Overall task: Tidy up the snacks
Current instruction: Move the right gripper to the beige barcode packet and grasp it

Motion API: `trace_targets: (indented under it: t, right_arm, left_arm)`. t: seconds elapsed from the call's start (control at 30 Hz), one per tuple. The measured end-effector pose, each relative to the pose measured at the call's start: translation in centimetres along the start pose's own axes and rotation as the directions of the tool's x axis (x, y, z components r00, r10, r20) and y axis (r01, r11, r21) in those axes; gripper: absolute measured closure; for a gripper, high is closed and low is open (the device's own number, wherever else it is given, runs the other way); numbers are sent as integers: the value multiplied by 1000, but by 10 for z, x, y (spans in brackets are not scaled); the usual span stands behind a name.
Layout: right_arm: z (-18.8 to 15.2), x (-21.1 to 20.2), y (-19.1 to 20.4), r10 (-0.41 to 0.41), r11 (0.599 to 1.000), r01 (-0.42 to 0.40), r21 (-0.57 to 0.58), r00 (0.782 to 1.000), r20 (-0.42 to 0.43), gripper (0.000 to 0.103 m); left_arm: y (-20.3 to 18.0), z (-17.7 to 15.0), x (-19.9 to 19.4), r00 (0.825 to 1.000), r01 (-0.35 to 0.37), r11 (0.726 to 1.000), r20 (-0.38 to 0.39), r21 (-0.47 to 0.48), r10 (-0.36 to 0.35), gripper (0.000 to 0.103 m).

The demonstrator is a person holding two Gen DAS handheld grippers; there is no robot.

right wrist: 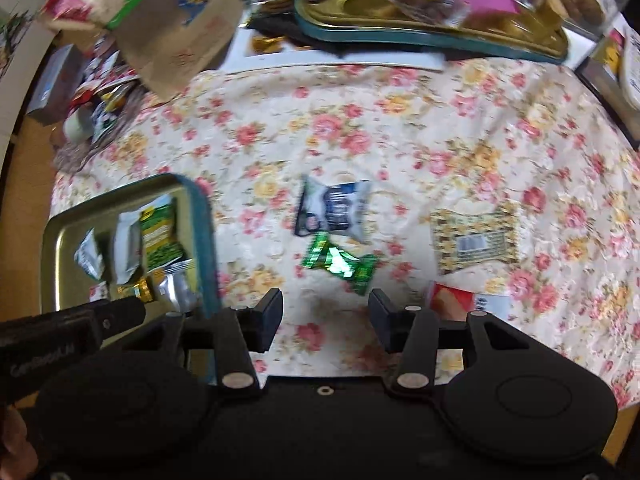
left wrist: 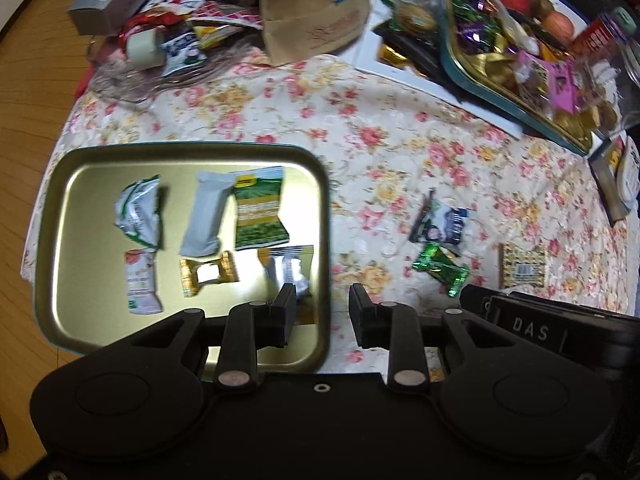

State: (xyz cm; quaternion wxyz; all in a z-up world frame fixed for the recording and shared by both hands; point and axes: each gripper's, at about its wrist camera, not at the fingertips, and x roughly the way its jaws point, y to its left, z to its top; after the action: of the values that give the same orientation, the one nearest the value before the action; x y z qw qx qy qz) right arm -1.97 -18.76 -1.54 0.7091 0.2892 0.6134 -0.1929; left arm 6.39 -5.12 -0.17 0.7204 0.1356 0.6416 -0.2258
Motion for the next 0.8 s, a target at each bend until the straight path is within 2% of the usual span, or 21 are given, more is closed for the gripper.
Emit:
trace_targets:
  t: [0.27, 0.53, 0.63, 0.8]
  right_arm:
    - [5, -2, -63, -32, 988, 35, 152, 999, -17, 53]
    - [2, 6, -114, -55, 962, 68, 263, 997, -59, 53]
    - [3, 9, -127, -65, 953, 83, 291, 995, -72, 53]
    - [4, 18, -139, -74, 942, 103, 320, 992, -100, 53]
  left_arm:
    - [-51, 3, 10, 999, 28, 996, -25, 80, -26, 64]
    - [-85, 1, 29, 998, 21, 990, -62, 141, -12, 64]
    - [-90, 2, 37, 996, 18, 990, -86, 136, -6, 64]
    - [-91, 7, 46, 992, 50, 994, -122, 100, -38, 64]
